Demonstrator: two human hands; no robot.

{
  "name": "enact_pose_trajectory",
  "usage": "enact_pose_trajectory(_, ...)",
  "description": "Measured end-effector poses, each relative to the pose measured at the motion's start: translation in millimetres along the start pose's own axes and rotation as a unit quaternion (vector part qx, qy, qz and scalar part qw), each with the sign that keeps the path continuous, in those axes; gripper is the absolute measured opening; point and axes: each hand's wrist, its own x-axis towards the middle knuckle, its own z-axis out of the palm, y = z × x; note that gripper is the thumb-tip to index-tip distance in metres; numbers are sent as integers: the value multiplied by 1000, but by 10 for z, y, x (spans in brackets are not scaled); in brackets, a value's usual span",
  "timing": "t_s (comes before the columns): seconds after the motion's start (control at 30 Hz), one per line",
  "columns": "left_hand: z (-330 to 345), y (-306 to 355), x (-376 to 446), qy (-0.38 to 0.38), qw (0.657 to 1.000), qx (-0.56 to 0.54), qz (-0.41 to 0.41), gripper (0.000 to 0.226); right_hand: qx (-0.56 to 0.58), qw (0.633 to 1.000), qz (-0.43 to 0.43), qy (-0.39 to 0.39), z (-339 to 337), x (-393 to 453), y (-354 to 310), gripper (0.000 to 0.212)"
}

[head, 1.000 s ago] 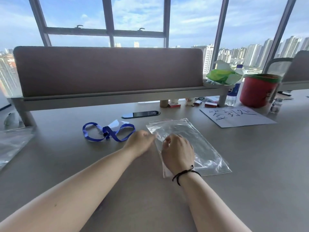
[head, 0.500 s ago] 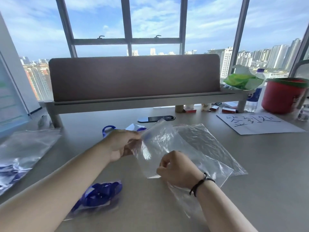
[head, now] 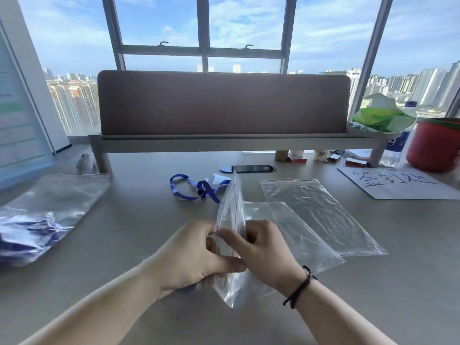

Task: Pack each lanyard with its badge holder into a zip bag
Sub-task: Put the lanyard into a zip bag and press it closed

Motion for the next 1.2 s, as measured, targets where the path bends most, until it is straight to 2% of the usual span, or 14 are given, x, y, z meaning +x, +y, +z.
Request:
enact_pose_trajectory(0.13,-119,-156,31,41,999,15,-21,27,-12,1000,-10,-25,6,43,92,52)
enact_pose_trajectory(0.23,-158,-264,69,76,997,24,-16,15,-38,998,-32,-41,-8,26,93,32)
enact_pose_trajectory(0.3,-155,-302,77,113,993,43,7,17,-50,997,-34,-55,-7,8,64,25)
enact_pose_trajectory(0.4,-127,-315,73,159,983,86,36,17,-40,996,-39,-66,-1,-12,28,27)
enact_pose_trajectory(0.5,-96,-329,80,152,987,26,44,12,-12,997,-41,-67,-6,-25,13,30)
enact_pose_trajectory(0.63,-62,-313,56,134,990,-14,51,12,55,998,11,-25,-48,4,4,32)
enact_pose_trajectory(0.73,-60,-297,36,189,979,39,63,18,82,995,54,15,-102,26,-10,27)
enact_pose_trajectory(0.83,-80,-290,14,231,967,86,64,25,44,997,53,23,-99,35,7,14)
enact_pose_trajectory(0.9,-101,-305,17,232,968,83,44,25,23,999,46,9,-72,34,19,13)
enact_pose_trajectory(1.0,-173,-320,26,189,976,104,40,23,38,997,25,-63,-11,-14,19,27)
enact_pose_trajectory(1.07,-277,-294,8,150,971,170,72,16,39,993,8,-115,58,-60,21,34)
enact_pose_trajectory(1.13,-423,-253,-24,125,953,258,96,8,6,991,-10,-133,134,-70,44,33)
enact_pose_trajectory(1.2,-581,-225,-54,100,932,333,100,17,-15,992,-20,-126,173,-47,67,27)
